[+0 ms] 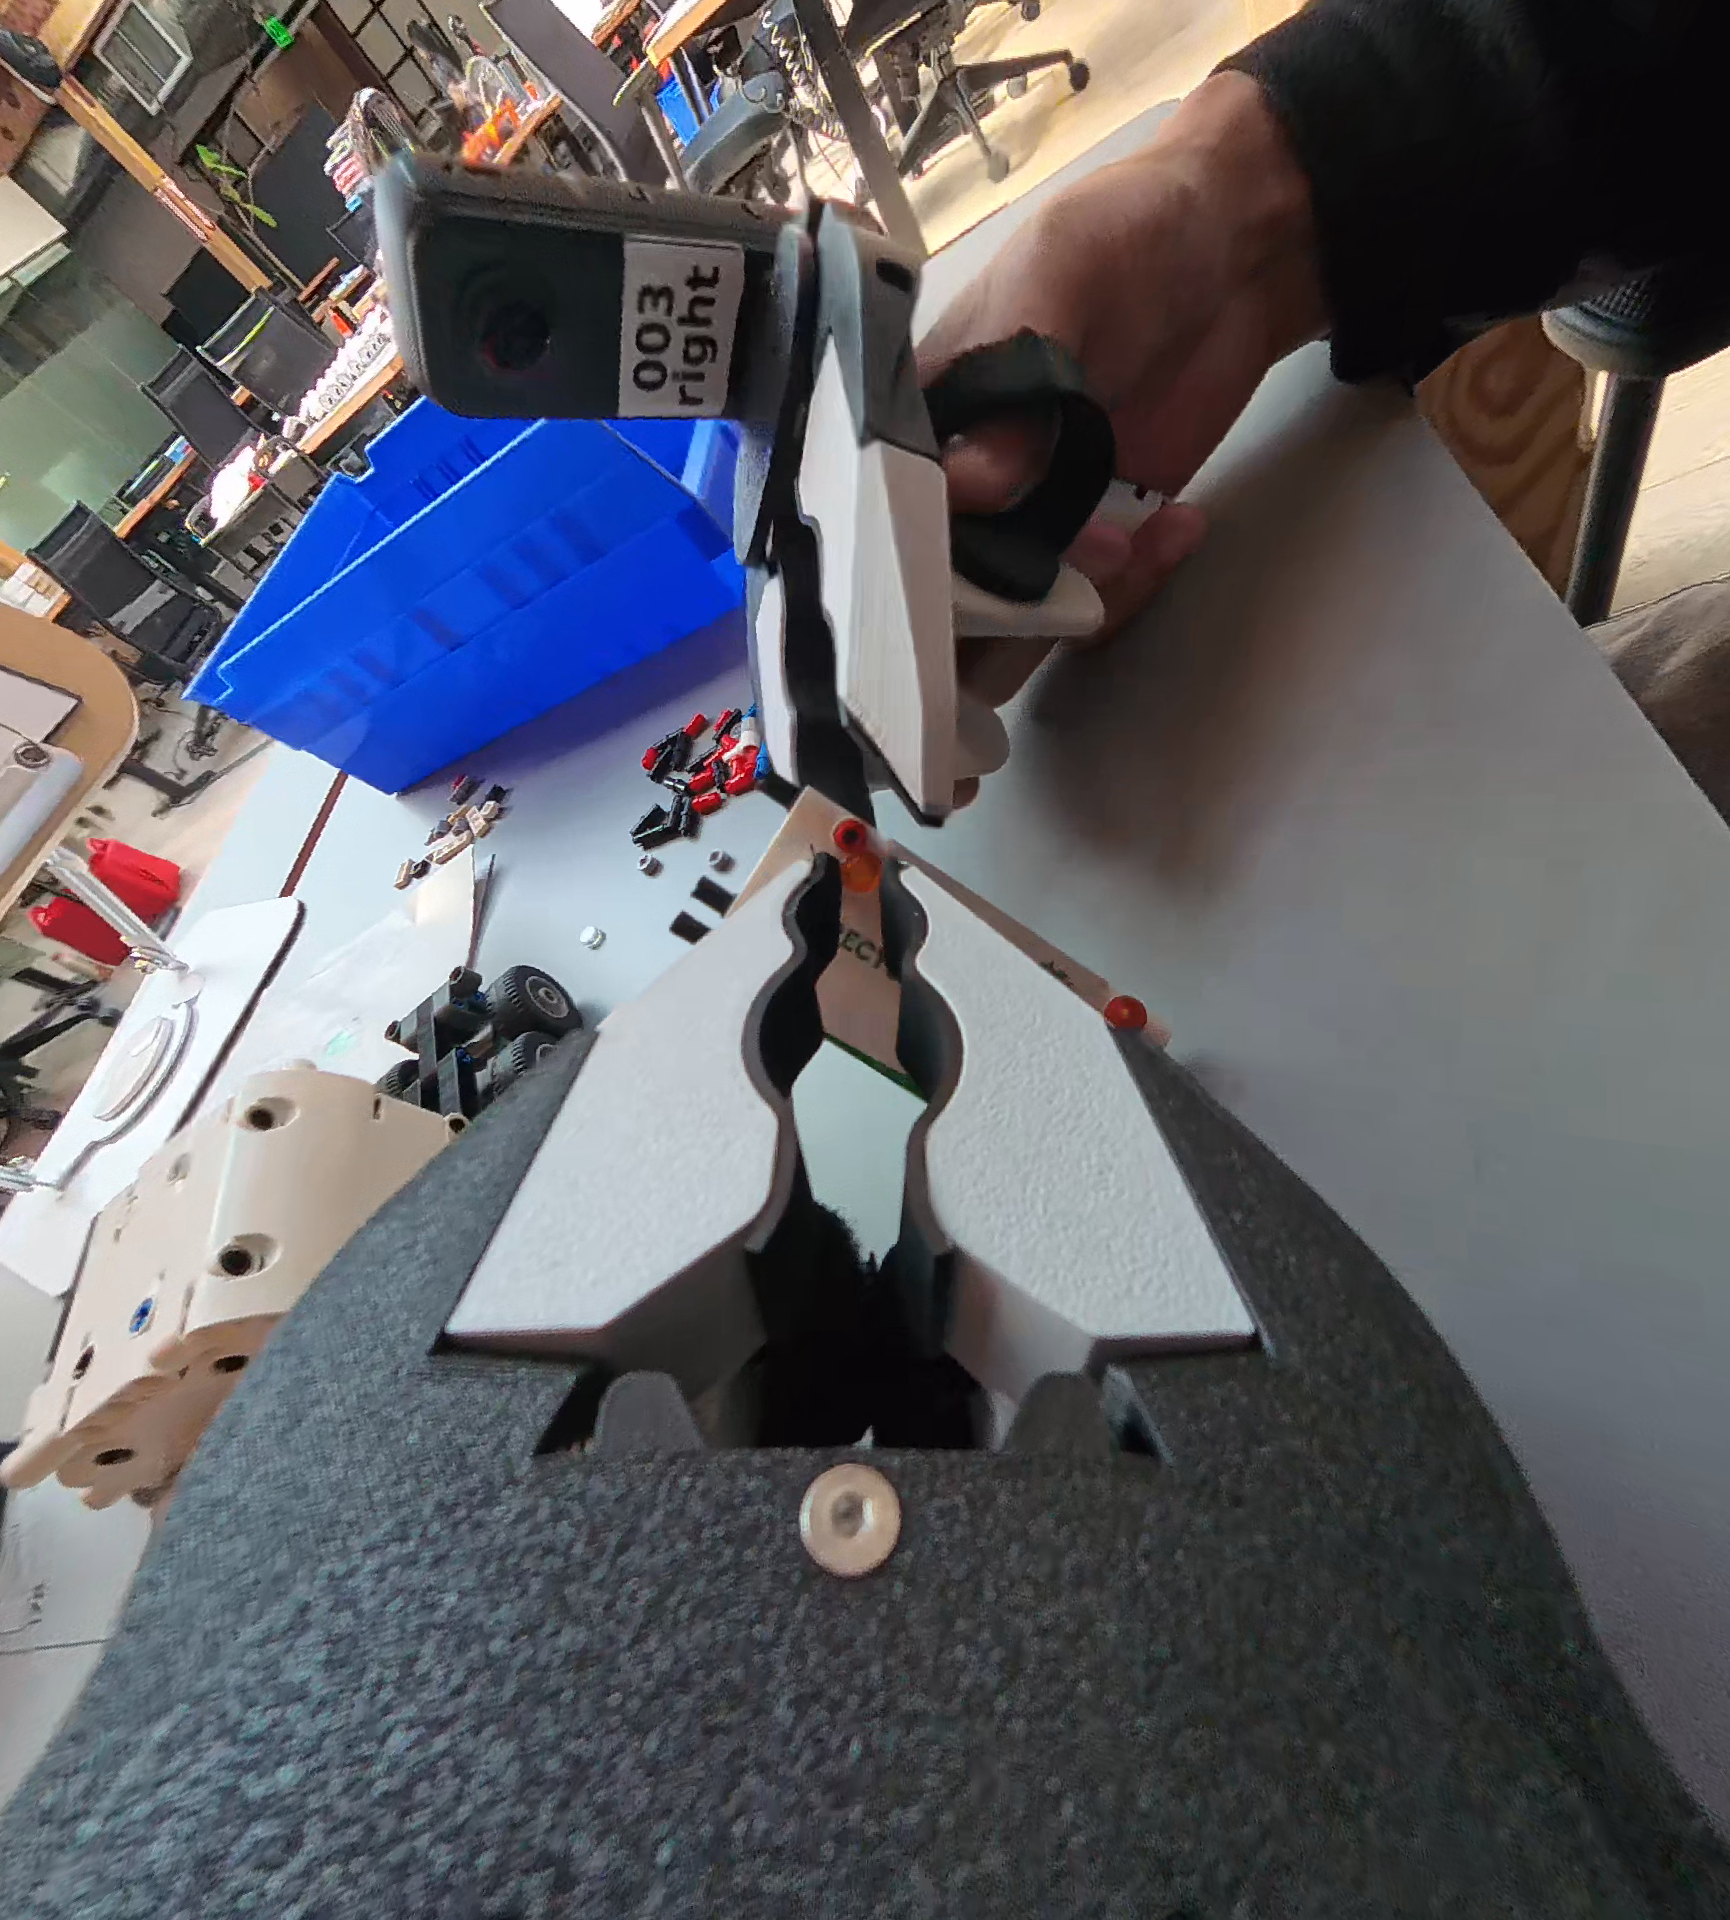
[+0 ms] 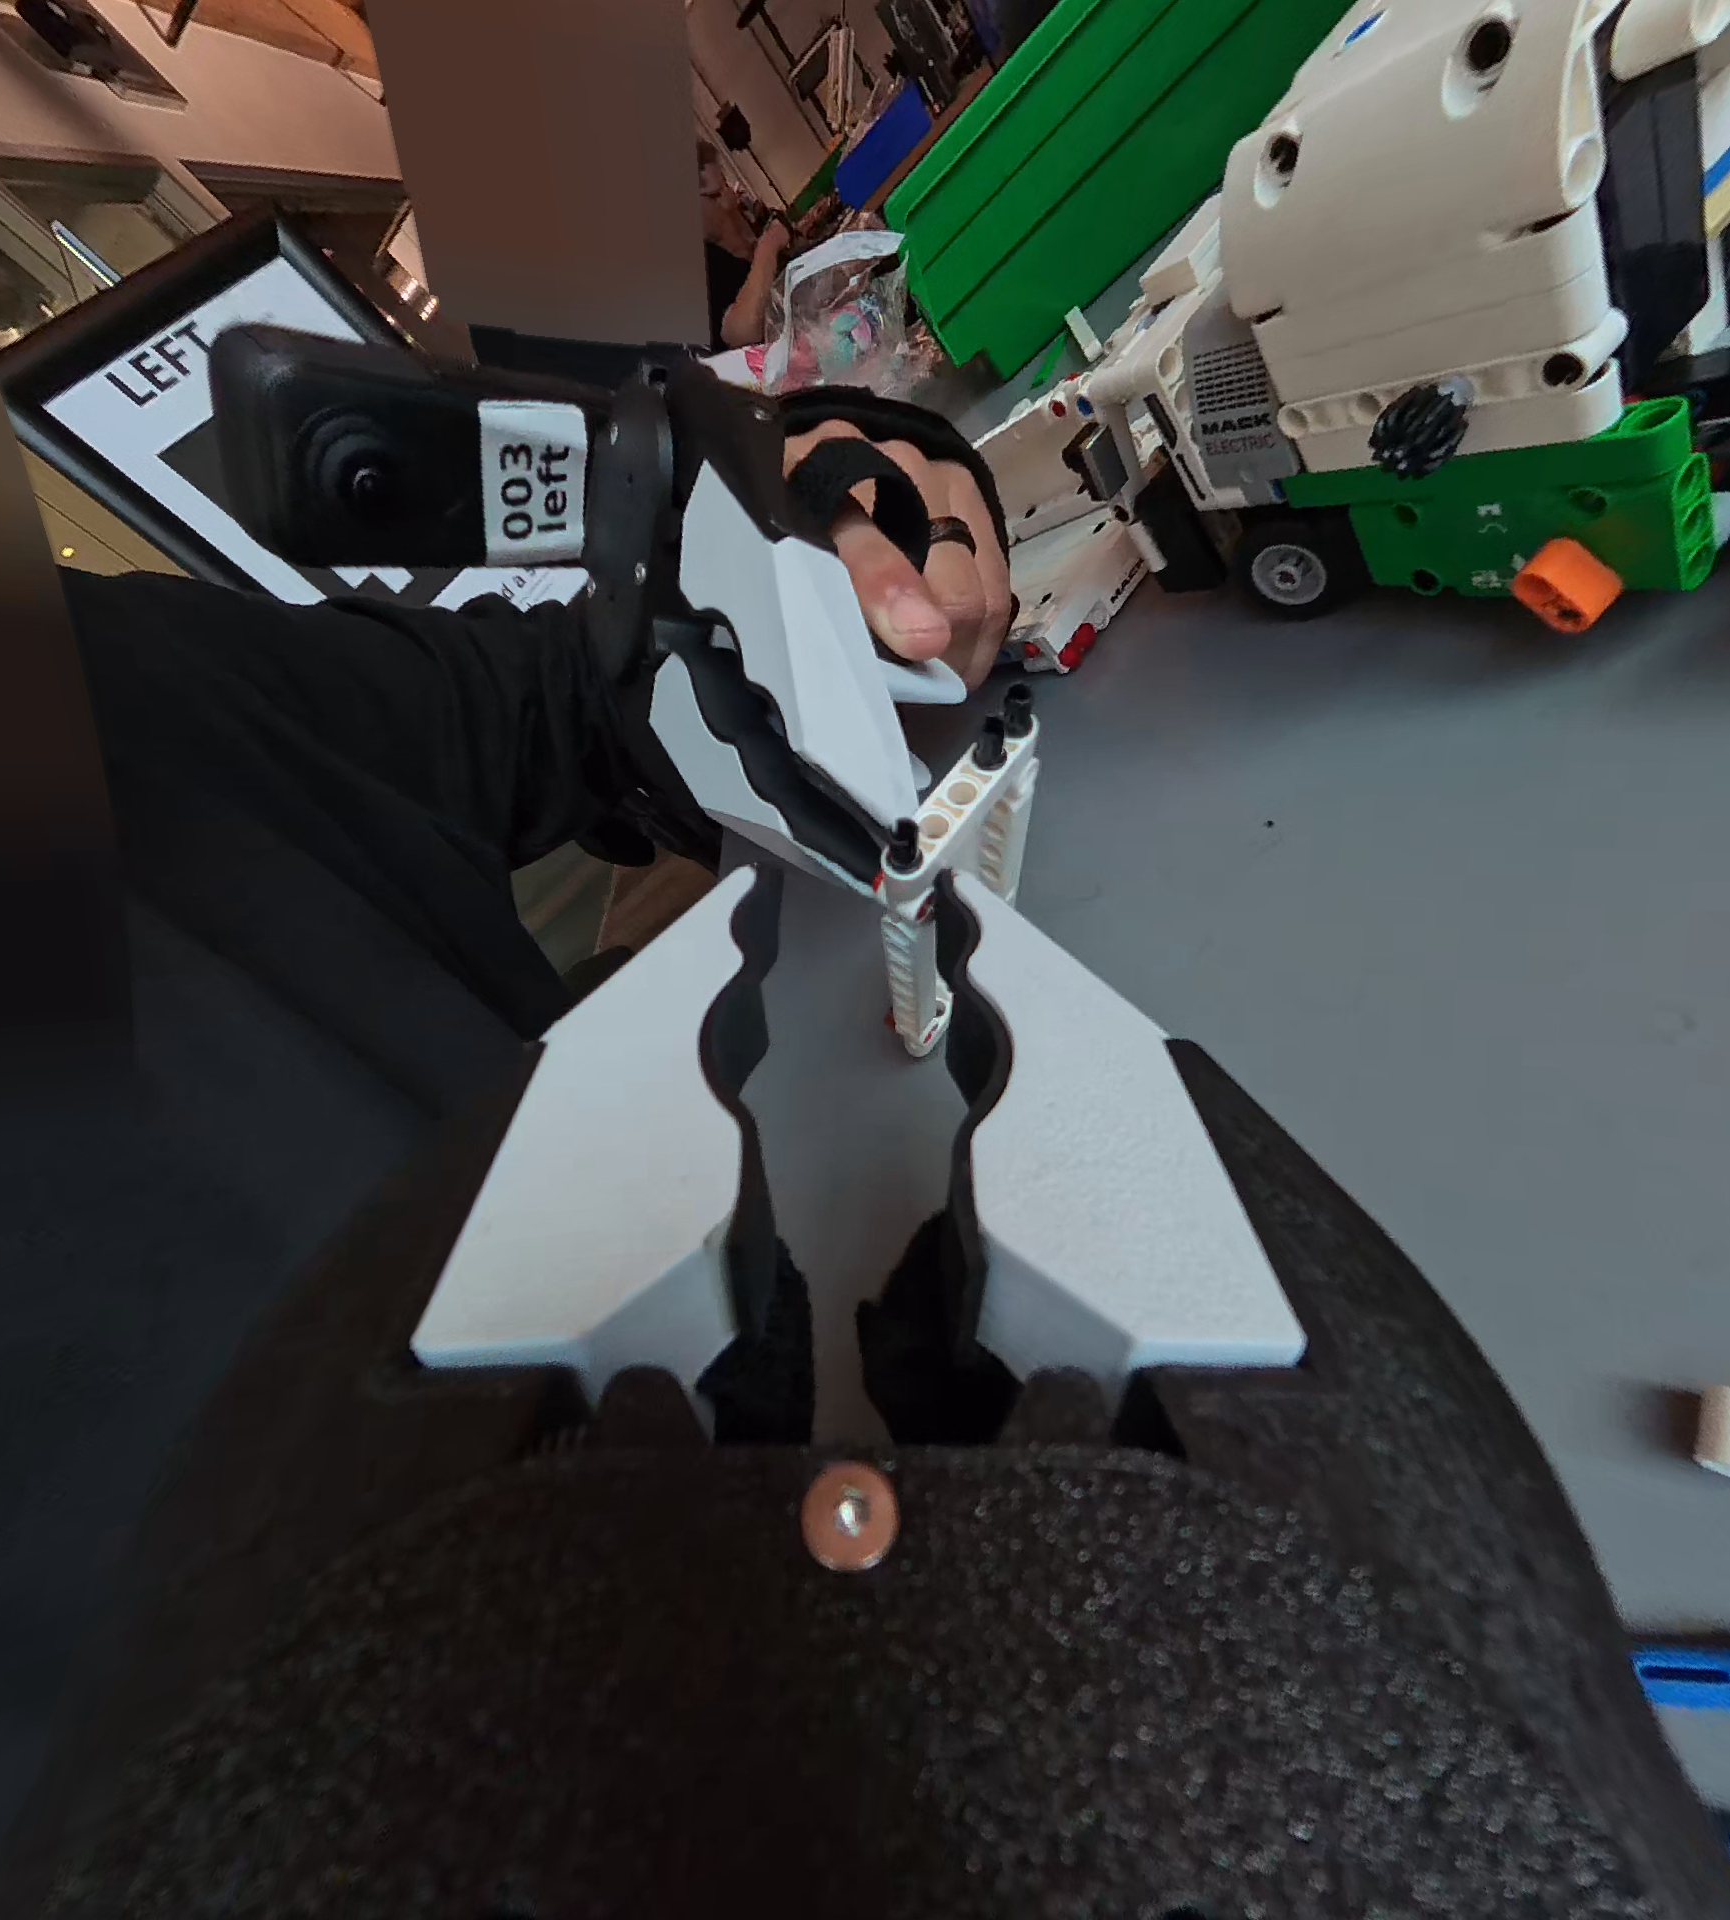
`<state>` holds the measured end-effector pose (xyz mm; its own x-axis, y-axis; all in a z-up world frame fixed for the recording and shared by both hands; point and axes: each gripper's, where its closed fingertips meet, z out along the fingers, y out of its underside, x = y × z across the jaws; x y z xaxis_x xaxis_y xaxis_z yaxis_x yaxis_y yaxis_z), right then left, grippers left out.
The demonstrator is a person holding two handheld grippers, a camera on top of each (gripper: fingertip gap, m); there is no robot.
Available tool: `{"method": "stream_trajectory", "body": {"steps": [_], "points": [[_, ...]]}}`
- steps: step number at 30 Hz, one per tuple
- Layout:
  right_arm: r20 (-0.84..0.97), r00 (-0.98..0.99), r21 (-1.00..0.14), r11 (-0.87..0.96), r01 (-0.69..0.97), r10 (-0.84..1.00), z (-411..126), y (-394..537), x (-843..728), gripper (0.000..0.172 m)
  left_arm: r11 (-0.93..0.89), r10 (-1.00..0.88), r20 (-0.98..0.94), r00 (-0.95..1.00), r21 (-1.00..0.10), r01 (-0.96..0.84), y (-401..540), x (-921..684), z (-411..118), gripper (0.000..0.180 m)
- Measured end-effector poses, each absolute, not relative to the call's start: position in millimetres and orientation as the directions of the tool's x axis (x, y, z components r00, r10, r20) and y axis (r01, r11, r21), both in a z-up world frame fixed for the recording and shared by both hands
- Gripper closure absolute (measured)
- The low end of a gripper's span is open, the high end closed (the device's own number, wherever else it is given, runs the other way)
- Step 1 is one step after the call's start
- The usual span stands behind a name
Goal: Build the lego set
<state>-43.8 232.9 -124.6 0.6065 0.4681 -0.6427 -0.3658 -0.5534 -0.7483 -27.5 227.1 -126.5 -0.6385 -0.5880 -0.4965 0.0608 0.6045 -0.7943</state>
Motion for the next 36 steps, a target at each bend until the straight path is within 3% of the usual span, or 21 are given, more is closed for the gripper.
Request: {"method": "stream_trajectory", "body": {"steps": [5,36], "points": [[-0.746,0.514,-0.658,-0.591,-0.467,0.424,-119.7,234.8,-39.1,0.144,0.631,-0.582,-0.541,-0.607,-0.771,0.082,225.4,-26.4,-126.8,0.174],[-0.696,0.578,-0.698,-0.59,-0.405,0.426,-127.4,235.4,-43.7,0.146,0.639,-0.586,-0.564,-0.582,-0.763,0.097,226.4,-25.5,-124.2,0.174]]}}
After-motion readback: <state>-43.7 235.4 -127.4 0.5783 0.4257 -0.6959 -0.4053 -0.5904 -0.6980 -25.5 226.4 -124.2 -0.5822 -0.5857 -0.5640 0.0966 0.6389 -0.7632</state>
